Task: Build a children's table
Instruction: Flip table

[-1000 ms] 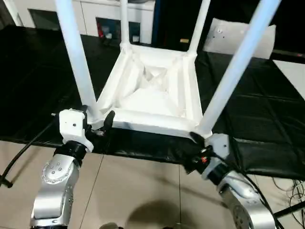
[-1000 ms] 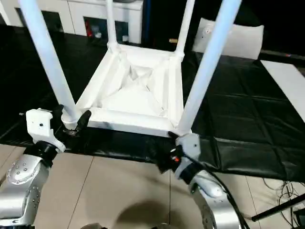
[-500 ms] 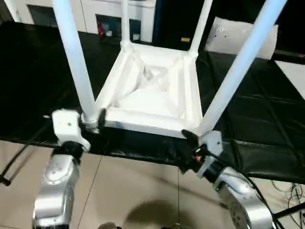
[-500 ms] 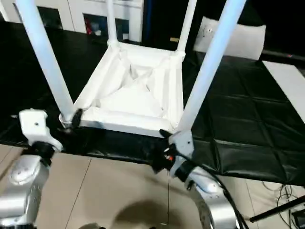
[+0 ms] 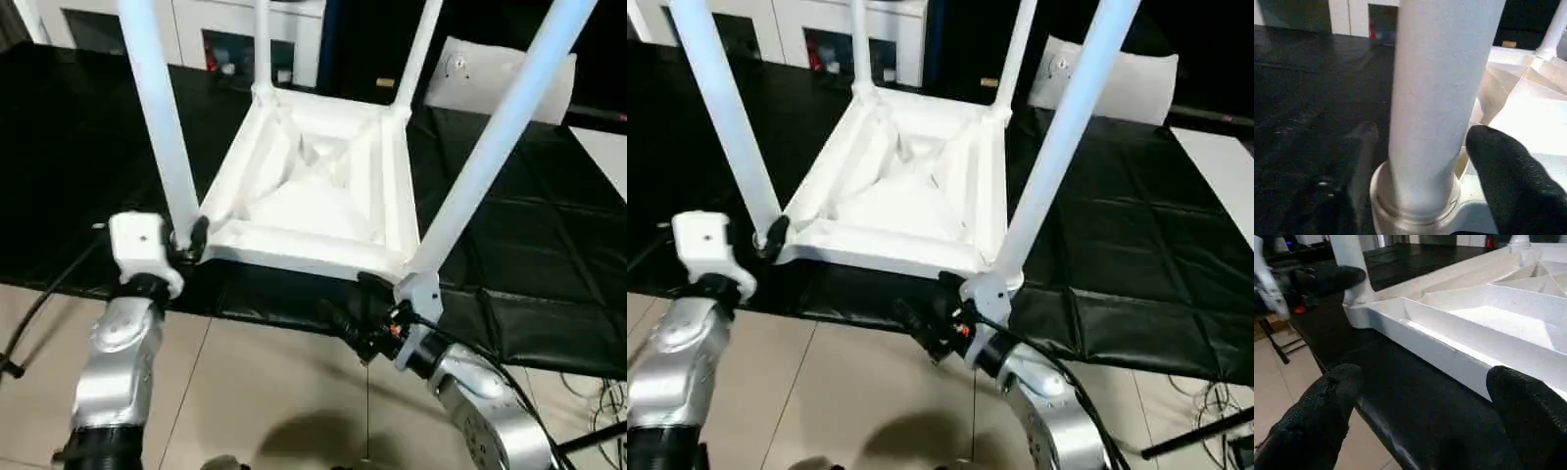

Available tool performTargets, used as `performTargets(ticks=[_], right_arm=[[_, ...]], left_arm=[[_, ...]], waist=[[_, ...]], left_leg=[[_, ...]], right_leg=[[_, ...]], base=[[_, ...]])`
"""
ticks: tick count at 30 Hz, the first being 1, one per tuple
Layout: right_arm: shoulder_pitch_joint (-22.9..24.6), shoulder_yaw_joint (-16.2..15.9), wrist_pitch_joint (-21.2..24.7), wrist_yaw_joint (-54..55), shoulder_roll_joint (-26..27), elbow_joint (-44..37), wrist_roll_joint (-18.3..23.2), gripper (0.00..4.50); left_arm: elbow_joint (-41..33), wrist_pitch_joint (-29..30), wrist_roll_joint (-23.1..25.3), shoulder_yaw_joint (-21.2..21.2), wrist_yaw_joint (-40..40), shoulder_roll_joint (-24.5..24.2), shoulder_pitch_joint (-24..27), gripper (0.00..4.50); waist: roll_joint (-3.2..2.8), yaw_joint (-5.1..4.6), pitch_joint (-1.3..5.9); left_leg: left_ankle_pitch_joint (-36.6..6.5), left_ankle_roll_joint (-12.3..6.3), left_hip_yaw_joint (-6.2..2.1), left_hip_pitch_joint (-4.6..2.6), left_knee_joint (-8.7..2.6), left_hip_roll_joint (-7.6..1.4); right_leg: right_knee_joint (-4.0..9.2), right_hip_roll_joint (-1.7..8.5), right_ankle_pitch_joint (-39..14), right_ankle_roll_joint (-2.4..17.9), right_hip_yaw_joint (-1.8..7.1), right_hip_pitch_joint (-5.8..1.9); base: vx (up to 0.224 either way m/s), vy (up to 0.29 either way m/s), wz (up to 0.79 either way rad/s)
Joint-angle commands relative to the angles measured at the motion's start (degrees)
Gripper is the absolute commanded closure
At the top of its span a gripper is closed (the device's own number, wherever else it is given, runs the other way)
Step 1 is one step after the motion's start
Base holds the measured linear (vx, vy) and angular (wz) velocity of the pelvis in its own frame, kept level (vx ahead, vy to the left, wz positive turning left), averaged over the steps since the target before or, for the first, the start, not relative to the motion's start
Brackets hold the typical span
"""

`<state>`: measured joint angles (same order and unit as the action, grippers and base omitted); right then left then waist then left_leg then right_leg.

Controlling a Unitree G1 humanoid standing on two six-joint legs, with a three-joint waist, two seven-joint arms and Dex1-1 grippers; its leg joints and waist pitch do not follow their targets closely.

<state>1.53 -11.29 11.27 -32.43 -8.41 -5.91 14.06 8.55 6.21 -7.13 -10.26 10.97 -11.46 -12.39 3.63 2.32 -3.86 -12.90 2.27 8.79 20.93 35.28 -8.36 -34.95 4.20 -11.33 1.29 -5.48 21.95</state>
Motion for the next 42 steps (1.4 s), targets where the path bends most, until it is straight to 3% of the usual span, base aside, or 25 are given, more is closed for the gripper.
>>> performTargets(ticks=[1,5,6,12,25,31,38,42], right_arm=[[-0.5,-0.2,0.7,-0.1,-0.2,0.2,0.2,0.00],[-0.4,-1.0,1.0,-0.3,0.1,-0.1,0.5,0.00],[-0.4,-1.0,1.0,-0.4,0.1,-0.1,0.5,0.00],[-0.3,-1.7,2.4,-1.7,0.3,-0.2,1.5,0.00],[-0.5,-2.2,2.9,-2.5,0.0,-0.2,1.9,0.00],[-0.7,-2.2,2.7,-2.1,0.2,0.3,1.6,0.00],[-0.6,-2.0,2.8,-1.8,0.4,0.3,1.3,0.00],[-0.6,-1.8,2.9,-1.3,0.6,0.3,1.2,0.00]], left_arm=[[1.8,-0.3,0.8,0.8,0.2,-0.6,-1.4,1.62],[5.3,-1.0,1.3,0.6,0.2,-1.2,-3.6,1.74],[5.3,-1.0,1.2,0.6,0.3,-1.2,-3.7,2.02],[8.0,-2.5,0.5,1.1,1.9,-1.2,-5.3,2.38],[9.8,-4.3,-0.6,1.1,3.4,-0.9,-5.9,2.44],[7.8,-0.6,-6.9,-1.4,3.9,2.7,-6.0,2.44],[6.4,2.8,-11.7,-2.6,4.8,5.7,-5.9,2.44],[4.9,6.1,-15.1,-4.6,4.0,7.6,-5.9,2.44]], waist=[[-1.16,0.18,3.28],[-1.40,0.14,3.25],[-1.43,0.18,3.26],[-1.66,0.32,3.31],[-1.67,0.98,3.37],[-1.53,1.09,3.38],[-1.49,1.21,3.44],[-1.63,1.31,3.43]], left_leg=[[-9.8,-1.35,-2.19,-0.21,-5.64,-5.73],[-11.0,-0.90,-2.14,-0.37,-5.66,-5.64],[-11.2,-0.77,-2.20,-0.40,-5.67,-5.66],[-11.3,-0.48,-2.22,-0.44,-5.66,-5.79],[-11.0,-0.15,-2.17,-0.49,-5.74,-5.91],[-10.5,-0.05,-2.06,-0.49,-5.66,-5.92],[-8.7,-1.37,-1.85,-0.42,-5.42,-5.82],[-8.9,-1.77,-1.77,-0.22,-5.34,-5.75]], right_leg=[[3.90,5.89,-5.9,11.1,4.52,-2.62],[4.07,5.82,-7.1,11.1,4.55,-2.51],[4.07,5.90,-7.4,11.0,4.54,-2.54],[4.02,5.98,-6.8,11.6,4.58,-2.55],[3.77,6.08,-5.5,12.0,4.57,-2.64],[3.67,6.18,-4.9,12.6,4.58,-2.69],[3.70,6.17,-4.8,12.7,4.55,-2.72],[3.98,6.33,-8.0,12.1,4.56,-2.76]], base=[[0.000,0.000,0.00],[0.000,0.000,0.00],[0.000,0.000,0.00],[0.000,0.000,0.00],[0.000,0.000,0.00],[0.000,0.000,0.00],[0.000,0.000,0.00],[0.000,0.000,0.00]])
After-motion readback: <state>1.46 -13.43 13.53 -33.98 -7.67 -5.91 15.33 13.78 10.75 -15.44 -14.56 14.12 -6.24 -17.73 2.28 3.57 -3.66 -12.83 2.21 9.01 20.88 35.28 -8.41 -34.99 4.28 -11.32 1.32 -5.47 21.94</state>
